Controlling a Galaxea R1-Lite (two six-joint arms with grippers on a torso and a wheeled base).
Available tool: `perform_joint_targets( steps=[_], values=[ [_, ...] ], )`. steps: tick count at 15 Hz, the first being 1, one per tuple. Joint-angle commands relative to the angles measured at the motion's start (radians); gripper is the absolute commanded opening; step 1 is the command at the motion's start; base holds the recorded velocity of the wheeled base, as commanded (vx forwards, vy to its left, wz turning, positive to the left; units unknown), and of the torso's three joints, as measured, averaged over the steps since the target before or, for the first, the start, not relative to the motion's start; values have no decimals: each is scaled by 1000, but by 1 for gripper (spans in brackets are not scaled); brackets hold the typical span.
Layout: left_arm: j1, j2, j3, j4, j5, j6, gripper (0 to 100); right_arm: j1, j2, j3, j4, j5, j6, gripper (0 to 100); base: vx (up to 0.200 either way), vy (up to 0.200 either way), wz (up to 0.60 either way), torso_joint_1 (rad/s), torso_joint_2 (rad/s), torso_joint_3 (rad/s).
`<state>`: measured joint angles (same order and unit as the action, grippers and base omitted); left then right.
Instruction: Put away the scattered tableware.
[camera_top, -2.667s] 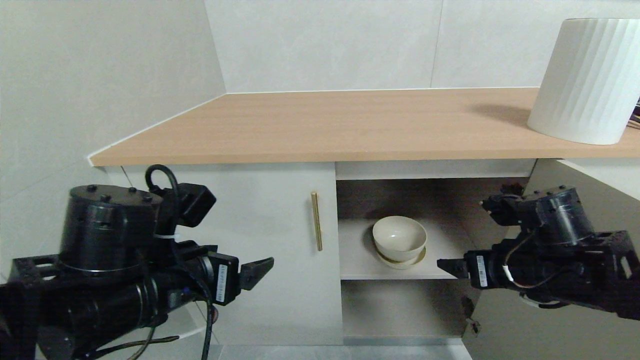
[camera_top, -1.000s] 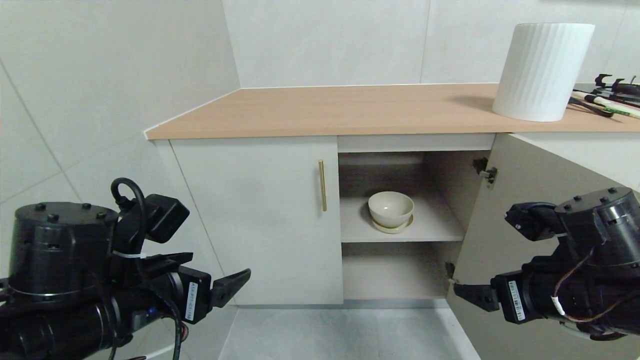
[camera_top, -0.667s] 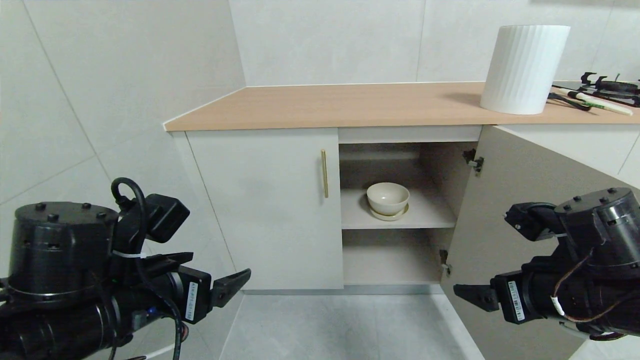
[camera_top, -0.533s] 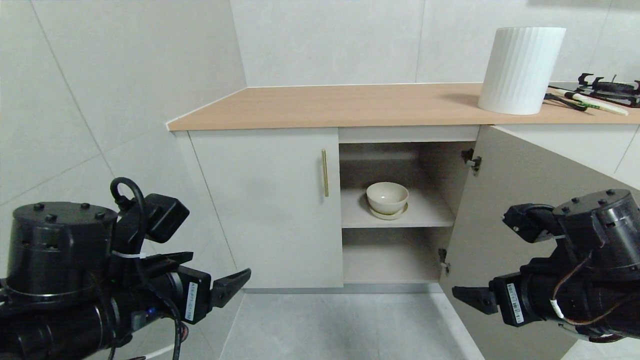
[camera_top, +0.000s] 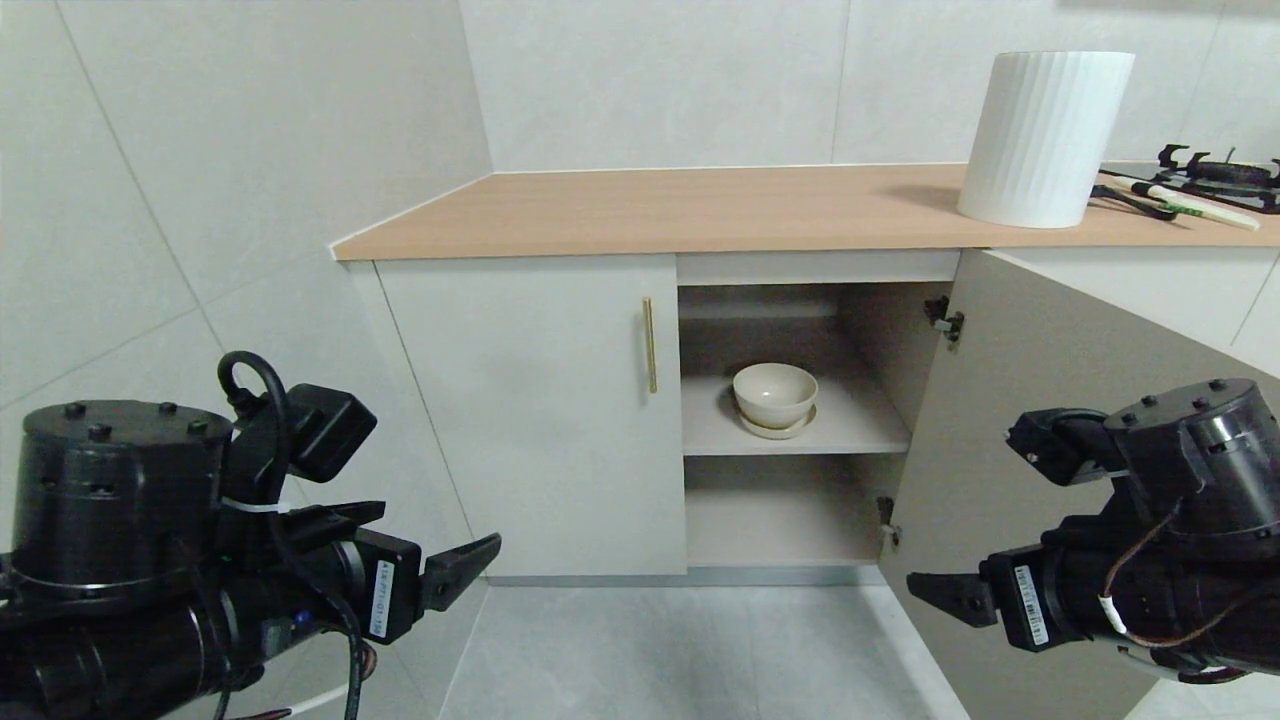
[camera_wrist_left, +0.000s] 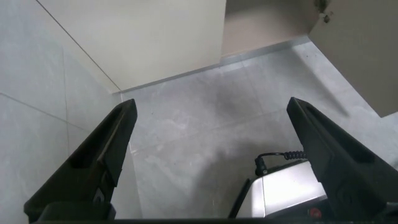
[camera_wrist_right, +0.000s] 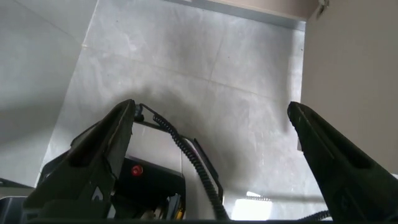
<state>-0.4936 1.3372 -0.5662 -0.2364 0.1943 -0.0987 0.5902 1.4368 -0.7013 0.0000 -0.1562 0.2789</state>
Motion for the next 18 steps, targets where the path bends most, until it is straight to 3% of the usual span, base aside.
perform_joint_targets(
  steps=[1, 4, 7, 10, 14, 18],
  values=[
    [0, 2, 0, 0, 1, 1, 100, 0, -4, 3, 3, 0, -3, 100, 0, 0, 0, 0, 0, 0],
    [0, 0, 0, 0, 1, 1, 100, 7, -68, 16, 127, -14, -95, 100, 0, -133, 0, 3, 2, 3],
    [0, -7, 2, -1, 1, 2, 100, 91, -190, -41, 446, -14, -173, 100, 0, -200, 0, 9, 2, -1],
    [0, -12, 0, -1, 1, 2, 100, 102, -256, -75, 611, -14, -239, 100, 0, -200, 0, 4, 4, 1],
    [0, -13, 0, -1, 1, 2, 100, 97, -337, -83, 646, -85, -276, 100, 0, -200, 0, 1, -2, 1],
    [0, -15, 0, -1, 1, 2, 100, -9, -365, -103, 646, -194, -277, 100, 0, 0, 0, 0, 0, 0]
  ],
)
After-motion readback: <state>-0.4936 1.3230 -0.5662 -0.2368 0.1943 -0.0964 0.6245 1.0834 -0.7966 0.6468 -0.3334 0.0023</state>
